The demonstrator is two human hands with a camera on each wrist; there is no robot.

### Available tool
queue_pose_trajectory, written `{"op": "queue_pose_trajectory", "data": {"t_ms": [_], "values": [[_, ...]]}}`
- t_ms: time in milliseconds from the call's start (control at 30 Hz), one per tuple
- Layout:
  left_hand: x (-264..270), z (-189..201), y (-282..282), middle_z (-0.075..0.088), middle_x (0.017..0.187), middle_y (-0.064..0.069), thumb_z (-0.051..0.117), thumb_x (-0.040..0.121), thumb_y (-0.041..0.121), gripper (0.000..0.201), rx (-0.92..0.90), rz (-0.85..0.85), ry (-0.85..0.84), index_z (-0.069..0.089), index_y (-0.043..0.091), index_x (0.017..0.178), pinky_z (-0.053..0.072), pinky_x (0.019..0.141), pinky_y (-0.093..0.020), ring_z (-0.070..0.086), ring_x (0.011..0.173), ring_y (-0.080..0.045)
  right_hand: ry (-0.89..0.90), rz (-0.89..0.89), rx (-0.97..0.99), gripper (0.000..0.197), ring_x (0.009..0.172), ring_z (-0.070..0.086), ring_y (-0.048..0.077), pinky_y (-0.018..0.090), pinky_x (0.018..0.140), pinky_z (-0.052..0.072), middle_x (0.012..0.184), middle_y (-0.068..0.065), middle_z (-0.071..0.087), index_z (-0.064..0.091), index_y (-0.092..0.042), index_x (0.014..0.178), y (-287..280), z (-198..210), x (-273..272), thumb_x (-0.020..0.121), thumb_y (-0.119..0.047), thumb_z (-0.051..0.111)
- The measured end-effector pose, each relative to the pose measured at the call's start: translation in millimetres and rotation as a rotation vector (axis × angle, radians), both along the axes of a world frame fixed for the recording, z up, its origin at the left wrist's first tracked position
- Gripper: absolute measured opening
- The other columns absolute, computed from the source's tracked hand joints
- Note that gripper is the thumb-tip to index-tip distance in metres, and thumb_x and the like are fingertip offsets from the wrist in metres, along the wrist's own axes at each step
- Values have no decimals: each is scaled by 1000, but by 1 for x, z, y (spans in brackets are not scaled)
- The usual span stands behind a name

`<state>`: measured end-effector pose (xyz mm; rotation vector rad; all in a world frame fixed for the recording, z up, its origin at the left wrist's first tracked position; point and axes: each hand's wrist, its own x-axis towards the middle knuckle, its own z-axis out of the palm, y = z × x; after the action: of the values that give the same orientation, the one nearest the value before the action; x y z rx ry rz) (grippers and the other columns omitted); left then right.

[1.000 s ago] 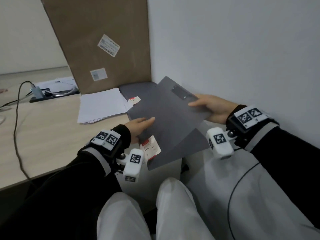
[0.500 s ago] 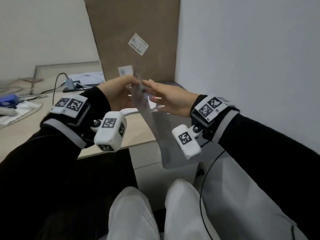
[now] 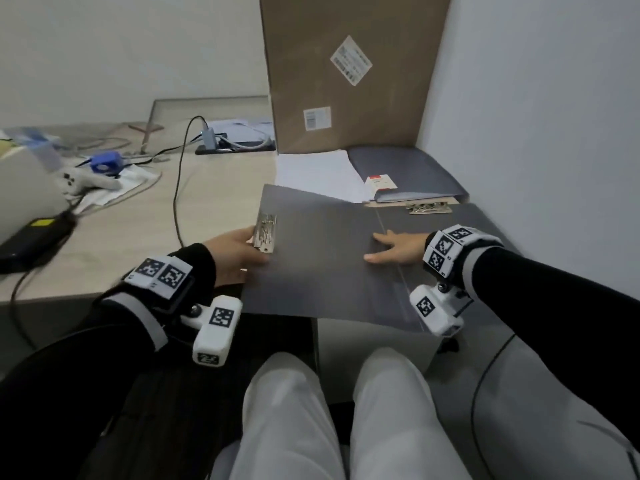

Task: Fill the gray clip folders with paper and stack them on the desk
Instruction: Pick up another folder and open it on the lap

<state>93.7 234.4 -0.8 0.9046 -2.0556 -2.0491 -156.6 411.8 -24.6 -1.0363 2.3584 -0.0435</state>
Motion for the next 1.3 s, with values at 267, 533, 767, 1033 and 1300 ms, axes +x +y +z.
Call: {"op": "queue_pose_trajectory", "data": {"t_ms": [267,533,767,1033,1300], "values": [[-15,-23,-3,59,74,2,67,84,17,30,-438,-89,-478,62,13,113,38,54,-19,54,63,-10,21,22,68,92,149,-6,26,44,121,-1,162,1,-6,1,-30,153,17,0,-22,83,-64,50],[-21,-7,-16,45,145,-5,76,76,26,85,-751,-137,-539,31,16,147,32,110,-30,46,132,-22,72,64,-37,92,150,5,25,35,120,7,162,8,4,11,-21,153,-6,16,-7,83,-55,59],[-32,0,-14,22,158,0,74,77,33,98,-853,-366,-660,11,23,153,19,116,-28,22,146,-17,59,164,48,102,147,-16,33,52,119,-2,161,-2,-14,-8,-35,151,-27,0,16,77,-71,52],[-33,1,-21,27,156,1,75,76,30,104,-879,-429,-715,5,23,153,21,113,-23,26,144,-15,52,181,91,107,146,-24,27,58,114,-5,158,-8,-25,-18,-39,147,-27,-18,11,73,-78,48],[-37,-2,-17,36,149,-1,78,72,28,91,-975,-442,-661,28,17,147,28,112,-27,35,138,-17,32,177,94,107,145,-26,27,58,114,-6,157,-9,-26,-18,-40,147,-27,-18,10,73,-78,48]]}}
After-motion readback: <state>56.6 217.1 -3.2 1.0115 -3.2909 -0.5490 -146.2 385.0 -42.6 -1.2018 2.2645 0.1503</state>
